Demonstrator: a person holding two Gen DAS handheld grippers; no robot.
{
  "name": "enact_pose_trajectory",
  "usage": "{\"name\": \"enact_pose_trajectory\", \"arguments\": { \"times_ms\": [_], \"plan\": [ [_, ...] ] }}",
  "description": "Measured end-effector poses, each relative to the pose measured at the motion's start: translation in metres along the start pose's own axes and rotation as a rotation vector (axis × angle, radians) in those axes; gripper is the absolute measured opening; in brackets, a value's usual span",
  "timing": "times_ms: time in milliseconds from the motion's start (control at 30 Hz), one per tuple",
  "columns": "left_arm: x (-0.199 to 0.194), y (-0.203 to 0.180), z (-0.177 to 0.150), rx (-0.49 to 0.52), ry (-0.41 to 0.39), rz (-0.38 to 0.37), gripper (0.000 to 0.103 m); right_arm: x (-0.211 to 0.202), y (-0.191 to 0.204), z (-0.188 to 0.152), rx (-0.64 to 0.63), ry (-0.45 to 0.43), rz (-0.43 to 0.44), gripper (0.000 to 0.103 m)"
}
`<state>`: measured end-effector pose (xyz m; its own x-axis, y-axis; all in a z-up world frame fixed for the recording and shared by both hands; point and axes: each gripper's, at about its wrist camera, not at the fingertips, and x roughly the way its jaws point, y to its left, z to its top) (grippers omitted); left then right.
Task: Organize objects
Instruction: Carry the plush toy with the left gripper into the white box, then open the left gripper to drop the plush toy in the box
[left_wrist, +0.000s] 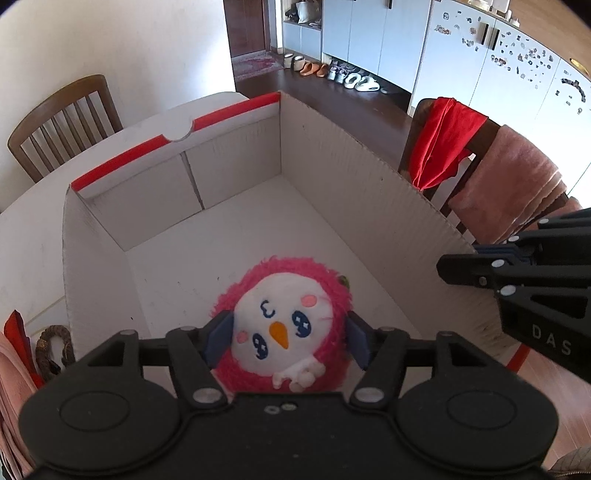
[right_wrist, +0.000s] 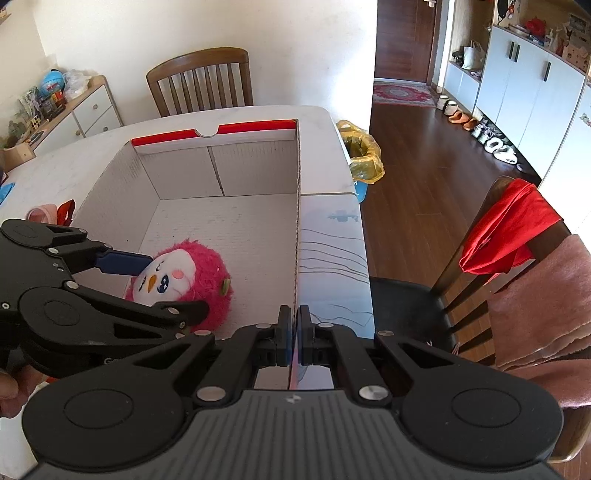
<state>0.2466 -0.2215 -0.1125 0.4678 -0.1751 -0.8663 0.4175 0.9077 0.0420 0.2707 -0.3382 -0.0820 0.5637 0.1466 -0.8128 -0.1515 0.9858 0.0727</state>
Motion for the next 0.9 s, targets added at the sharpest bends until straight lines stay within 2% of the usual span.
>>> {"name": "enact_pose_trajectory", "arguments": {
  "times_ms": [233, 300, 533, 700, 900],
  "plan": [
    [-0.007, 0.002, 0.002, -0.007, -0.027, 0.008, 0.071, 0.000, 0.000, 0.001, -0.003, 0.002, 0.000, 0.001],
    [-0.012, 0.004, 0.001, -0.008, -0.040, 0.004, 0.076, 0.001, 0.000, 0.000, -0.001, 0.004, -0.001, 0.001],
    [-0.031, 0.010, -0.001, -0.008, -0.097, -0.021, 0.078, 0.001, 0.003, 0.001, 0.015, 0.016, -0.011, 0.001],
    [-0.054, 0.020, -0.008, -0.034, -0.159, -0.038, 0.080, 0.001, 0.004, 0.002, 0.013, 0.027, -0.019, 0.001],
    [-0.085, 0.039, -0.022, -0.075, -0.227, -0.016, 0.086, 0.001, 0.005, 0.005, 0.048, 0.041, -0.030, 0.001]
  ]
}}
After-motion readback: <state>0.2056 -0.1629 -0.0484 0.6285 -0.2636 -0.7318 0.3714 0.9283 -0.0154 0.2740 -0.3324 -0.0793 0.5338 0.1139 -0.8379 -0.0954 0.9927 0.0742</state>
